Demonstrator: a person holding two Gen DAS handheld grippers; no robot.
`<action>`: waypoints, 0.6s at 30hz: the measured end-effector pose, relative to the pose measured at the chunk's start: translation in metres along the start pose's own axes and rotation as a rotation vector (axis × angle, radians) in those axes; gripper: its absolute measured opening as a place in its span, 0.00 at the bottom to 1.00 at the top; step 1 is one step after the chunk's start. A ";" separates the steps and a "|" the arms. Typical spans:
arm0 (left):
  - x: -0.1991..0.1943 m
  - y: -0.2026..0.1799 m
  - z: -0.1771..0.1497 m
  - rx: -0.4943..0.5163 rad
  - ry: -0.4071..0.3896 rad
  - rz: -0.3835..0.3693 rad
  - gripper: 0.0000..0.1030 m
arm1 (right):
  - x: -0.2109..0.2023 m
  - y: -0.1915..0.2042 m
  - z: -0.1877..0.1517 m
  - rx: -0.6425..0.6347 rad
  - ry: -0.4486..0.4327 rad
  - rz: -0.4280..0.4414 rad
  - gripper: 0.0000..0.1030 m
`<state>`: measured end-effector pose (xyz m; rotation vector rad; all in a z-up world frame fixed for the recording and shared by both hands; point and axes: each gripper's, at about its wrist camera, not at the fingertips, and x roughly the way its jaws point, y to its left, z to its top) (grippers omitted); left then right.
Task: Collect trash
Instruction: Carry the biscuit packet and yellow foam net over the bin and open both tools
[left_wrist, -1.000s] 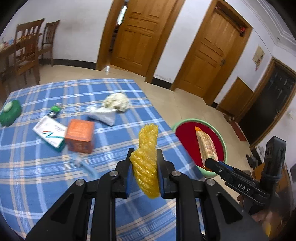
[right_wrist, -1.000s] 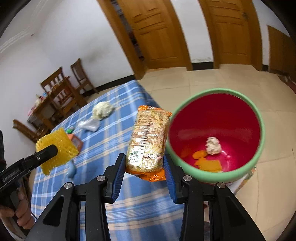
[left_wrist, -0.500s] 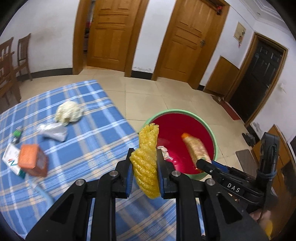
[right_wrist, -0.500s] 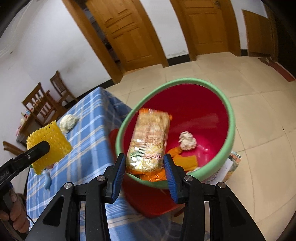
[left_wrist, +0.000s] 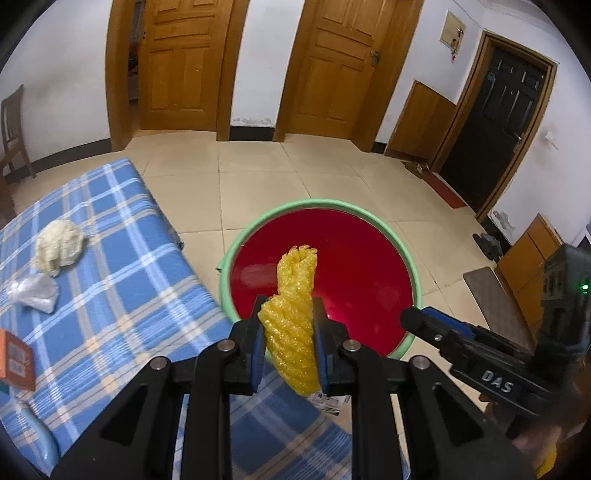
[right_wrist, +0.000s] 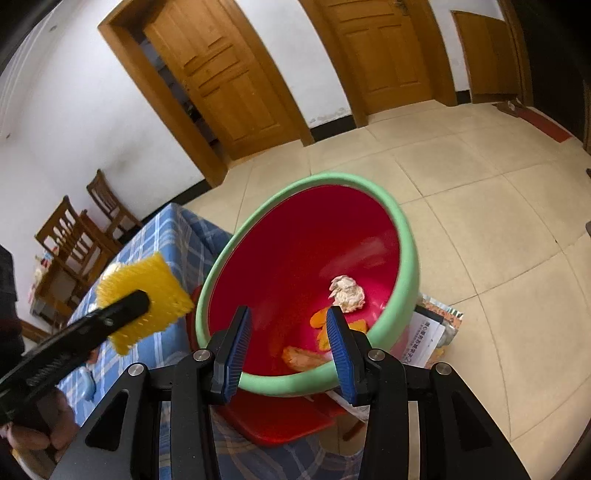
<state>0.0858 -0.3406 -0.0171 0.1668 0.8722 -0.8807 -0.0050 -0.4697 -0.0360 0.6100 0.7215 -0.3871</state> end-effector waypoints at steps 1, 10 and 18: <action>0.004 -0.003 0.001 0.003 0.006 -0.005 0.21 | -0.002 -0.002 0.001 0.007 -0.006 -0.001 0.43; 0.015 -0.017 0.009 -0.001 0.014 0.001 0.47 | -0.008 -0.015 0.001 0.063 -0.020 0.000 0.43; -0.001 -0.002 0.007 -0.037 0.004 0.014 0.47 | -0.009 -0.008 0.001 0.050 -0.019 0.012 0.43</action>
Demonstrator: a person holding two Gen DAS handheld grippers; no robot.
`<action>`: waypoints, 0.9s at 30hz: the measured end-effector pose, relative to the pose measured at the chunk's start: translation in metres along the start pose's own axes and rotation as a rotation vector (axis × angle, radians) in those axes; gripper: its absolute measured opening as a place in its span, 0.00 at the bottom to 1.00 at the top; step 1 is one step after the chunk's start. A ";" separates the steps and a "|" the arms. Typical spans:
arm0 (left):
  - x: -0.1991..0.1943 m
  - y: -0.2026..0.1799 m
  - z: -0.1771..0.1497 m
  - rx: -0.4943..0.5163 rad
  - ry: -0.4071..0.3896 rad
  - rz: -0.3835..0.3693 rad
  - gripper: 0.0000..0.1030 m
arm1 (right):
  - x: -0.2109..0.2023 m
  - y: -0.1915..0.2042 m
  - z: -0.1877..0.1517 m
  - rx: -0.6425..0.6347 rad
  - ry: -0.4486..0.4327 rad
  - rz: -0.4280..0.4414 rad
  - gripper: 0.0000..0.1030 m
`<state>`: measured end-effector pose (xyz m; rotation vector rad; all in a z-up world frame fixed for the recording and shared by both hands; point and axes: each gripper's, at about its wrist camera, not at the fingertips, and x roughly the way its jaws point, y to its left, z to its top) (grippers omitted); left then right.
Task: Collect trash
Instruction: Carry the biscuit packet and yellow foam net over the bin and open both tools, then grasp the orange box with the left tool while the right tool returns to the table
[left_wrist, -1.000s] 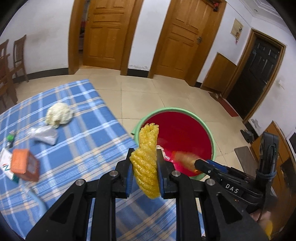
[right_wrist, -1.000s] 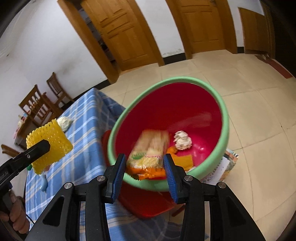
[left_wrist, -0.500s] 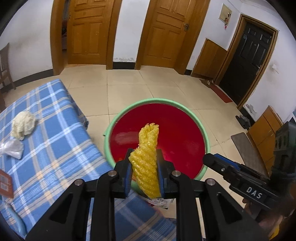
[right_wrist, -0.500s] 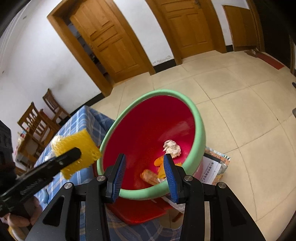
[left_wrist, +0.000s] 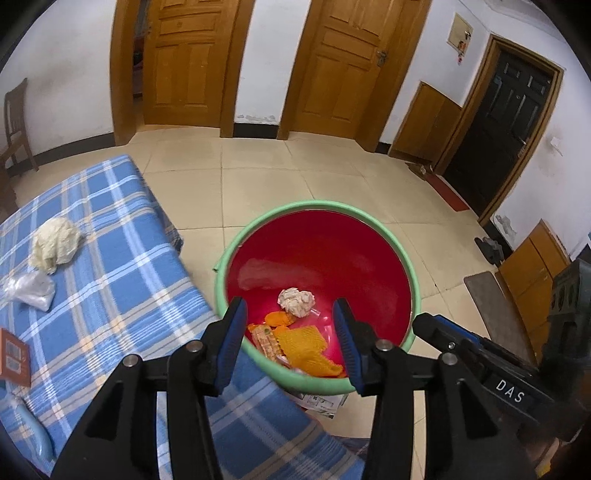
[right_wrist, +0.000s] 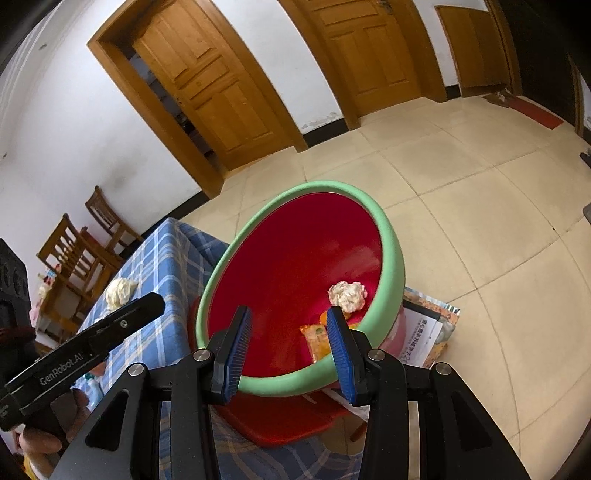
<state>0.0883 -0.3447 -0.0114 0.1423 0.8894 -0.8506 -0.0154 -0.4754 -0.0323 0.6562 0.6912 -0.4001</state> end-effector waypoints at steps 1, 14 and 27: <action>-0.004 0.004 0.000 -0.012 -0.003 0.006 0.47 | 0.000 0.002 0.000 -0.004 0.001 0.003 0.43; -0.046 0.057 -0.020 -0.145 -0.044 0.086 0.47 | 0.000 0.032 -0.006 -0.066 0.015 0.035 0.43; -0.089 0.117 -0.029 -0.243 -0.120 0.230 0.47 | 0.002 0.068 -0.018 -0.139 0.043 0.063 0.43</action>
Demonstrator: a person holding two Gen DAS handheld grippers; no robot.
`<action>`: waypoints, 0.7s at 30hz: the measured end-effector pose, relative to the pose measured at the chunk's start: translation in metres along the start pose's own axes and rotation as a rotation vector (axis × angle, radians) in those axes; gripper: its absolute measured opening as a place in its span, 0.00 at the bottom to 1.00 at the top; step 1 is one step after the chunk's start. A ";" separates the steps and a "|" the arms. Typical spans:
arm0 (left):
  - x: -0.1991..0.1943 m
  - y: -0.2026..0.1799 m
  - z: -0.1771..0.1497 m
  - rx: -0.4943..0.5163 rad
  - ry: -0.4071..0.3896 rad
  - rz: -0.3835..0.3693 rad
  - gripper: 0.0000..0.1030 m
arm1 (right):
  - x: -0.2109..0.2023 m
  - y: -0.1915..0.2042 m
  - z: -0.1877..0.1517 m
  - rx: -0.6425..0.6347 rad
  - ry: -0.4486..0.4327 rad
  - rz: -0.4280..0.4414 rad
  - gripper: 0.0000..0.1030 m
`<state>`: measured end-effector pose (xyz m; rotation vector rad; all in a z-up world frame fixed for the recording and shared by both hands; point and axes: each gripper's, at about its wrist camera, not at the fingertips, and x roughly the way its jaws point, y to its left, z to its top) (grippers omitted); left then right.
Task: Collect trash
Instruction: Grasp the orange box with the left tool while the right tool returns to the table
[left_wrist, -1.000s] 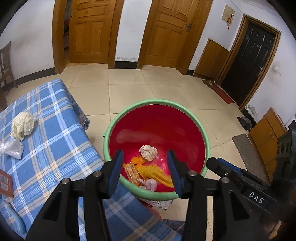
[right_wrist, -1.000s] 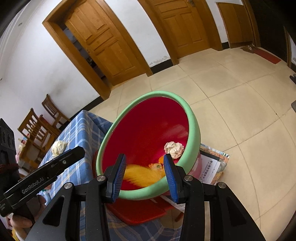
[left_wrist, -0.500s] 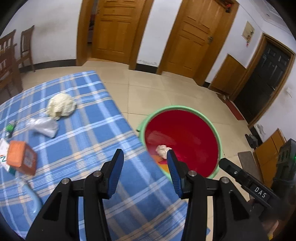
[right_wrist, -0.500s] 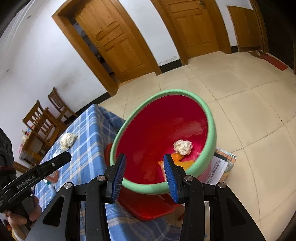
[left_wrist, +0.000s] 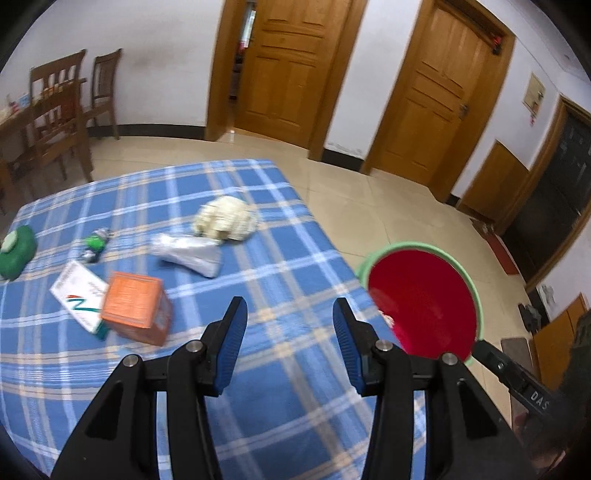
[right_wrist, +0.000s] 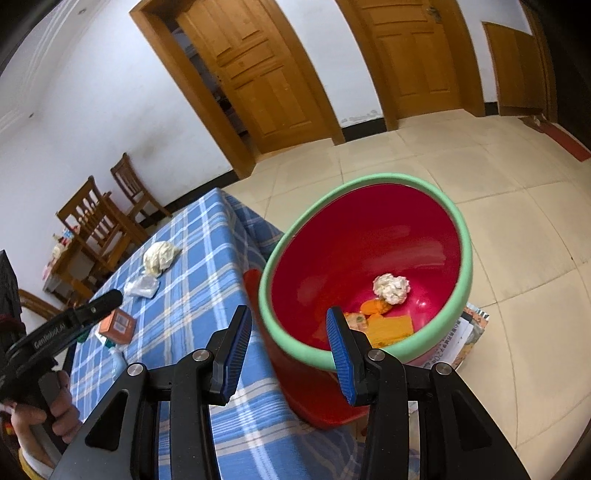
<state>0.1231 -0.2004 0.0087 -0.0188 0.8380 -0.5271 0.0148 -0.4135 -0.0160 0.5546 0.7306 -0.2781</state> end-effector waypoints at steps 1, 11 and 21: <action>-0.001 0.005 0.001 -0.007 -0.005 0.009 0.47 | 0.001 0.002 0.000 -0.004 0.003 0.001 0.43; -0.003 0.059 0.003 -0.096 -0.012 0.117 0.57 | 0.011 0.019 -0.005 -0.037 0.032 0.002 0.43; 0.011 0.089 -0.003 -0.135 0.012 0.185 0.60 | 0.019 0.032 -0.006 -0.062 0.052 -0.003 0.43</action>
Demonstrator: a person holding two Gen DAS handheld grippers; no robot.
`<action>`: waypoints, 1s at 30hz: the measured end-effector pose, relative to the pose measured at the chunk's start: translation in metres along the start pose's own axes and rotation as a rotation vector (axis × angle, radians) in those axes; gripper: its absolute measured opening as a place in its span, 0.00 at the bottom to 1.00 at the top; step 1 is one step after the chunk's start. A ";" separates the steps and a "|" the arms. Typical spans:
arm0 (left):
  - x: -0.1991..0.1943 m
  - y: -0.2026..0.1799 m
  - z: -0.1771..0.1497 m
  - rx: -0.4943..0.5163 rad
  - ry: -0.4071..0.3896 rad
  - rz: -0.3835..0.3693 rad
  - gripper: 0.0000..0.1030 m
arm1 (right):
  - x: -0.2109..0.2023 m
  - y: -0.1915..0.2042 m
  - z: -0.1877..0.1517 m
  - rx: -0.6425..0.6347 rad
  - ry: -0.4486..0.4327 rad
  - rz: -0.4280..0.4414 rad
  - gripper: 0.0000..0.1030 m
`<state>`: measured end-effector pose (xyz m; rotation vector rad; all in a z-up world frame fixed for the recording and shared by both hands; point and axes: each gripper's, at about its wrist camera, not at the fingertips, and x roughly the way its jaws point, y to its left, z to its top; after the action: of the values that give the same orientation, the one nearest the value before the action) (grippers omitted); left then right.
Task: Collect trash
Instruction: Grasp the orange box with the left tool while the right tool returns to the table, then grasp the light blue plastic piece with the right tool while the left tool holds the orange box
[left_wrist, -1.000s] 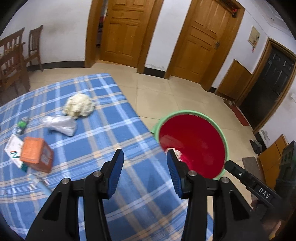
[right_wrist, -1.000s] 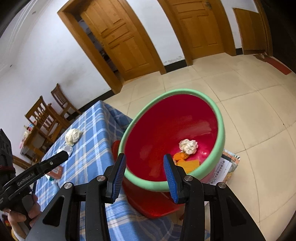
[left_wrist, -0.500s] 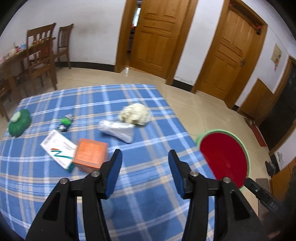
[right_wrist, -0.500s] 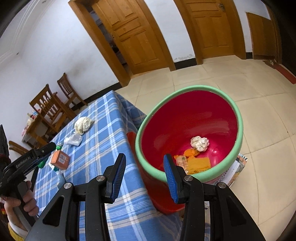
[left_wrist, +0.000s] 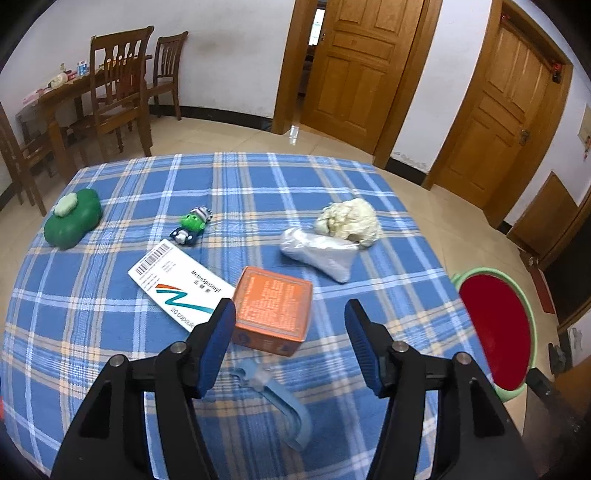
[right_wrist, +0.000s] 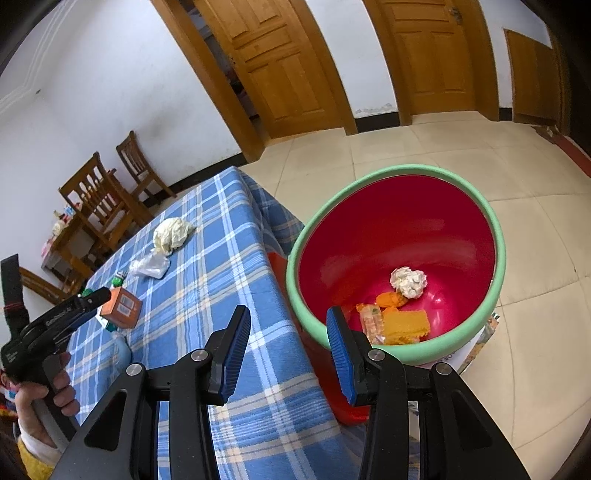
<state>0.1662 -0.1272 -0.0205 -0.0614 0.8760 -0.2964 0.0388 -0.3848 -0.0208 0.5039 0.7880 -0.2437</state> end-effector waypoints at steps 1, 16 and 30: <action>0.002 0.001 0.000 0.000 0.000 0.008 0.60 | 0.001 0.001 0.000 -0.002 0.001 0.000 0.43; 0.016 0.010 -0.007 -0.003 0.008 -0.011 0.51 | 0.010 0.021 -0.002 -0.046 0.032 0.010 0.43; -0.041 0.041 -0.006 -0.026 -0.072 -0.018 0.51 | 0.028 0.086 -0.009 -0.203 0.088 0.090 0.43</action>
<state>0.1461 -0.0757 -0.0006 -0.1032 0.8083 -0.2978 0.0864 -0.3069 -0.0173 0.3589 0.8634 -0.0576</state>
